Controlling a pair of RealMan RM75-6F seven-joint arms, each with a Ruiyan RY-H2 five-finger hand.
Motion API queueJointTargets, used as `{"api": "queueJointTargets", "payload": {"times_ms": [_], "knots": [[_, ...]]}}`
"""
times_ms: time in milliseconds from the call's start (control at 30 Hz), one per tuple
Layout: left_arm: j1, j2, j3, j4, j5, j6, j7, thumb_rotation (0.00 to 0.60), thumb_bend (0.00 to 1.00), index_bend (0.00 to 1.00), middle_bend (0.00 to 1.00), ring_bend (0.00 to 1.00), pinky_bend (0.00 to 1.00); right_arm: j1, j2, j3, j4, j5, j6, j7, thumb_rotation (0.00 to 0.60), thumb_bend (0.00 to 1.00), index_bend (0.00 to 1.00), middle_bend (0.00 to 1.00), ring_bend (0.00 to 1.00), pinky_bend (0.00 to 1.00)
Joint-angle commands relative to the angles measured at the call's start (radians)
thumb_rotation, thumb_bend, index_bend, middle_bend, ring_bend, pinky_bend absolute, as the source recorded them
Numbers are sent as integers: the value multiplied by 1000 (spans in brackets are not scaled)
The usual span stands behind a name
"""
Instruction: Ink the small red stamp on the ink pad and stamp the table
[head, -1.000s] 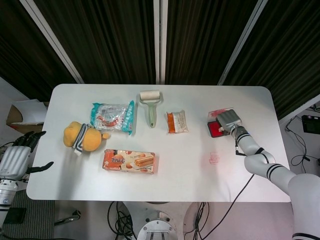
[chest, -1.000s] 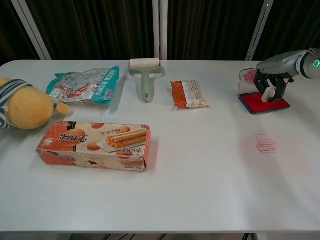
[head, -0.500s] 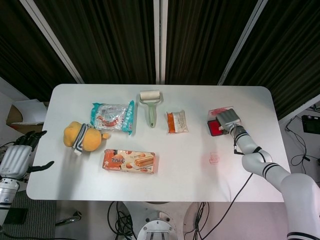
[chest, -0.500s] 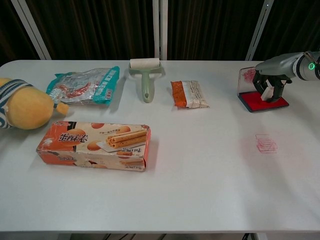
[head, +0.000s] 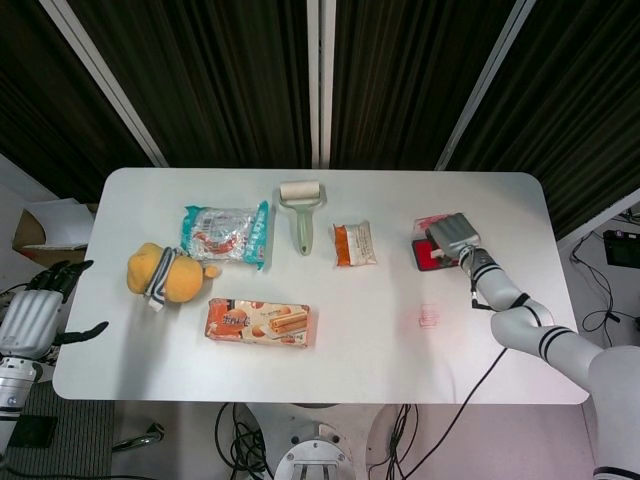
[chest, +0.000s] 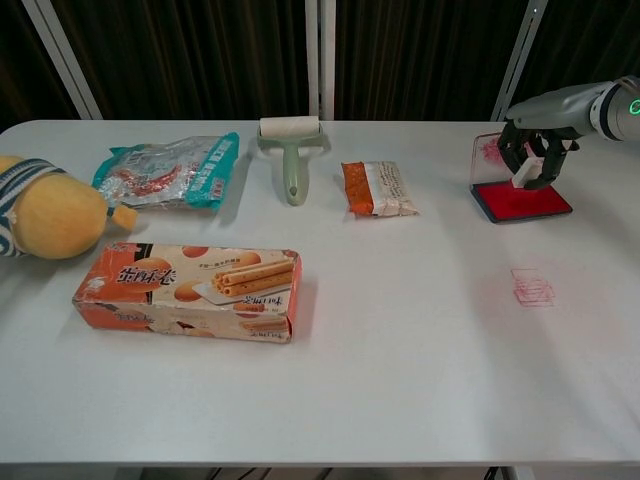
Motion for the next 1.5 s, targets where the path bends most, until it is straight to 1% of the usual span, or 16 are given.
{"api": "queueJointTargets", "payload": {"times_ms": [33, 133, 267, 367, 500, 667, 767, 933, 1167, 1500], "knots": [[3, 0, 1, -4, 3, 6, 1, 463, 121, 132, 193, 118, 210, -24, 112, 5, -165, -23, 73, -13, 600, 371, 692, 581, 556, 744], [8, 1, 4, -7, 8, 14, 1, 466, 121, 132, 193, 118, 210, -47, 177, -8, -279, -32, 117, -34, 600, 370, 692, 579, 554, 745], [13, 2, 7, -9, 11, 20, 1, 464, 121, 132, 193, 118, 210, -92, 244, -50, -411, -53, 170, -67, 600, 367, 692, 576, 552, 745], [13, 1, 9, -11, 15, 20, 3, 464, 121, 132, 193, 118, 210, -126, 267, -92, -467, -88, 204, -88, 600, 367, 692, 574, 551, 745], [12, -2, 10, -12, 20, 21, 5, 466, 121, 132, 193, 118, 210, -173, 271, -141, -503, -146, 250, -96, 600, 360, 691, 572, 550, 744], [12, -3, 12, -13, 22, 21, 7, 466, 121, 132, 193, 119, 210, -223, 246, -180, -492, -216, 307, -85, 600, 354, 687, 570, 550, 745], [14, -3, 12, -15, 24, 26, 7, 467, 121, 132, 194, 119, 210, -244, 221, -190, -466, -237, 326, -71, 600, 349, 681, 568, 550, 745], [18, 1, 13, -13, 24, 29, 5, 467, 121, 132, 193, 118, 210, -259, 175, -188, -423, -259, 337, -39, 600, 344, 674, 564, 550, 744], [23, 1, 15, -6, 24, 35, -5, 466, 121, 132, 194, 118, 210, -241, 132, -178, -403, -264, 295, -36, 600, 343, 674, 564, 550, 745], [30, 4, 13, 12, 19, 40, -27, 465, 121, 132, 194, 118, 210, -223, 128, -167, -425, -232, 245, -54, 600, 343, 674, 563, 550, 745]]}}
